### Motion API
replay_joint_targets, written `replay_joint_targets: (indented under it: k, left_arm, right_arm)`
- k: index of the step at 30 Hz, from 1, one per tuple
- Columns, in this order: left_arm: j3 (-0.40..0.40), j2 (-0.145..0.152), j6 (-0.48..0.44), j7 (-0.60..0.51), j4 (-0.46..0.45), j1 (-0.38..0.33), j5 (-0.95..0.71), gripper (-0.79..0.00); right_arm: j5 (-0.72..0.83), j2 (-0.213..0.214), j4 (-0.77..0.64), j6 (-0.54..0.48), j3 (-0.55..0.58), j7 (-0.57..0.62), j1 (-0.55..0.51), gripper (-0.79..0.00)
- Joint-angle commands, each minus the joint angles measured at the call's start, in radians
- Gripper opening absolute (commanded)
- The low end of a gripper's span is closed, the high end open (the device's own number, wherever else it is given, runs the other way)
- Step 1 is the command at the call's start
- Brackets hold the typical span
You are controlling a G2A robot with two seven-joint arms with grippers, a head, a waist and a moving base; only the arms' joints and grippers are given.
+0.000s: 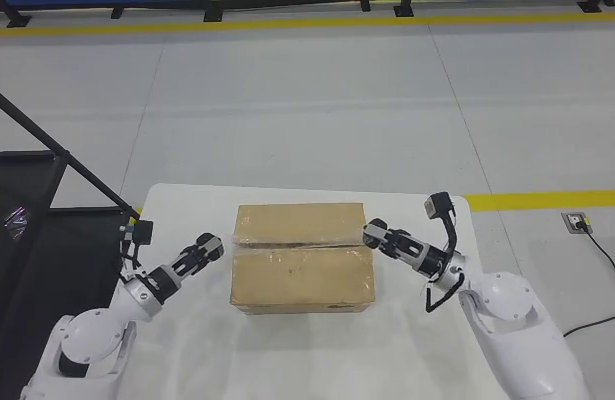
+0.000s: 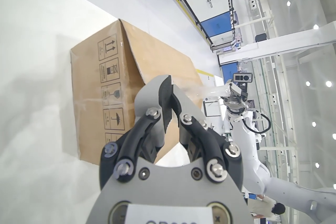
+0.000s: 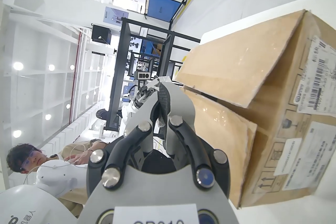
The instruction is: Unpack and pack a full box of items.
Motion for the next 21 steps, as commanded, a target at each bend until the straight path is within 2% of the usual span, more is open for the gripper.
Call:
replay_joint_targets:
  k: [1,7,14,15,16,19,21]
  left_arm:
    - [0.01,0.0,0.007,0.003,0.014,-0.009,0.007,-0.785]
    - [0.024,0.001,0.02,0.018,0.038,-0.021,0.007,-0.785]
    - [0.037,0.002,0.029,0.015,0.046,-0.025,0.004,-0.776]
    - [0.039,0.002,0.031,0.016,0.048,-0.026,0.004,-0.702]
    - [0.041,0.003,0.032,0.016,0.05,-0.028,0.004,-0.696]
    - [0.046,0.003,0.034,0.016,0.053,-0.03,0.006,-0.576]
    - [0.047,0.004,0.036,0.017,0.054,-0.031,0.004,-0.542]
  right_arm:
    - [-0.021,-0.001,0.009,0.019,-0.006,-0.016,0.006,-0.785]
    - [-0.044,-0.004,0.036,0.061,-0.025,-0.037,0.024,-0.785]
    - [-0.035,-0.006,0.073,0.067,-0.034,-0.028,0.041,-0.785]
    - [-0.037,-0.006,0.076,0.069,-0.034,-0.032,0.041,-0.785]
    - [-0.039,-0.006,0.077,0.069,-0.035,-0.031,0.041,-0.785]
    - [-0.038,-0.006,0.082,0.069,-0.035,-0.028,0.037,-0.785]
    - [-0.036,-0.006,0.083,0.068,-0.035,-0.028,0.035,-0.785]
